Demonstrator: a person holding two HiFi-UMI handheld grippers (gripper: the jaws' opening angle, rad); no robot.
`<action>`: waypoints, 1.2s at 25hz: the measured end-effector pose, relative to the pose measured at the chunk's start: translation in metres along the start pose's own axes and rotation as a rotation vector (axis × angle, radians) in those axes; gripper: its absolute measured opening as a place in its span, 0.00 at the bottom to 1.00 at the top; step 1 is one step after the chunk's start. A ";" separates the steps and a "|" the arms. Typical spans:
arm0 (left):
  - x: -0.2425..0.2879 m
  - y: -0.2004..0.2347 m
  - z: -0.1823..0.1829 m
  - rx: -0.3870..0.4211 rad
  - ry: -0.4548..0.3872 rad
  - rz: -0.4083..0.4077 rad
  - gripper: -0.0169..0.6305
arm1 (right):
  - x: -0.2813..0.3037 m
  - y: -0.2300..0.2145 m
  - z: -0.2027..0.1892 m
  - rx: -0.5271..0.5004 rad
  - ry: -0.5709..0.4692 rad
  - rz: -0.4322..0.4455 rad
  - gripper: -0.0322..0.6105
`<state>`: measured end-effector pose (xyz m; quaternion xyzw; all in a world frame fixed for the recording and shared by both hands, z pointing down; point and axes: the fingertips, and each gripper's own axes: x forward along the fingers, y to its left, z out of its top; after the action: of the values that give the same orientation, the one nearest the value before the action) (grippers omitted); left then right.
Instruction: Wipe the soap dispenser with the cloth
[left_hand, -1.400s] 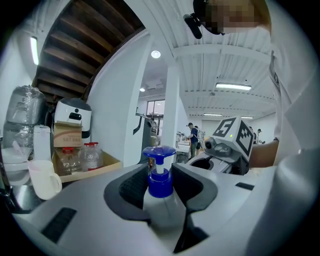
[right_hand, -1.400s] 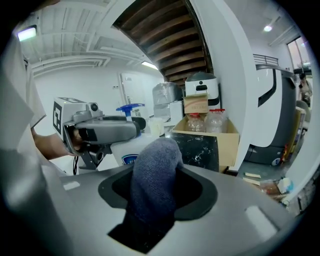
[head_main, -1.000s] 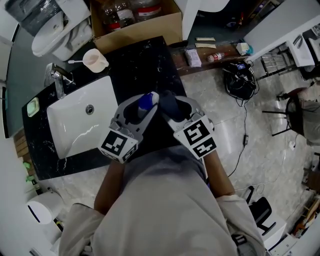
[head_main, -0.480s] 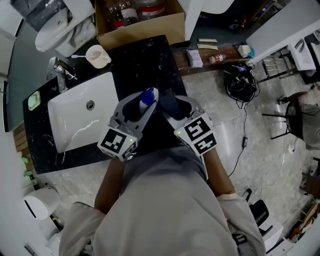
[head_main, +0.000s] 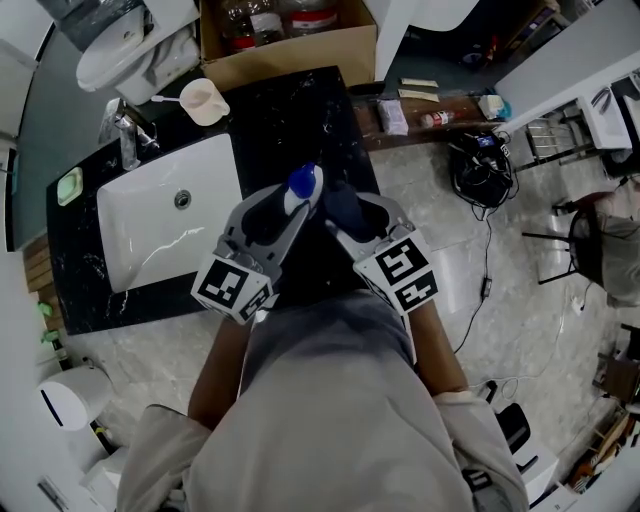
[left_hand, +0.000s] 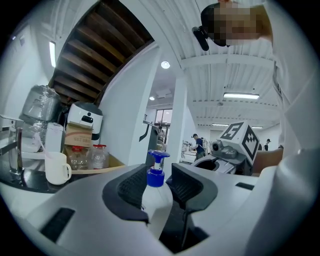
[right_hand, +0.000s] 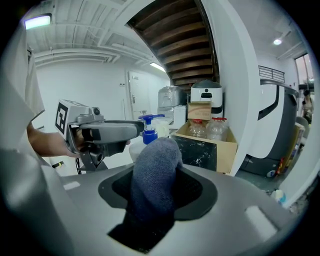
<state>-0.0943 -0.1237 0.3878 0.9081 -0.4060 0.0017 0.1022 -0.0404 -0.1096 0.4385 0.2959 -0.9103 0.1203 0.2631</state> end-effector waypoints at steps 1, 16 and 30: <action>-0.002 -0.001 0.000 0.001 -0.001 0.001 0.24 | -0.001 0.000 0.000 -0.001 -0.005 -0.003 0.33; -0.027 -0.041 0.007 0.022 -0.033 0.101 0.14 | -0.050 0.011 0.015 0.032 -0.218 0.009 0.33; -0.056 -0.138 -0.012 0.012 -0.011 0.192 0.04 | -0.149 0.043 -0.007 -0.003 -0.363 0.106 0.32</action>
<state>-0.0293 0.0090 0.3694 0.8657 -0.4915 0.0090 0.0940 0.0387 -0.0023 0.3597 0.2638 -0.9574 0.0773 0.0883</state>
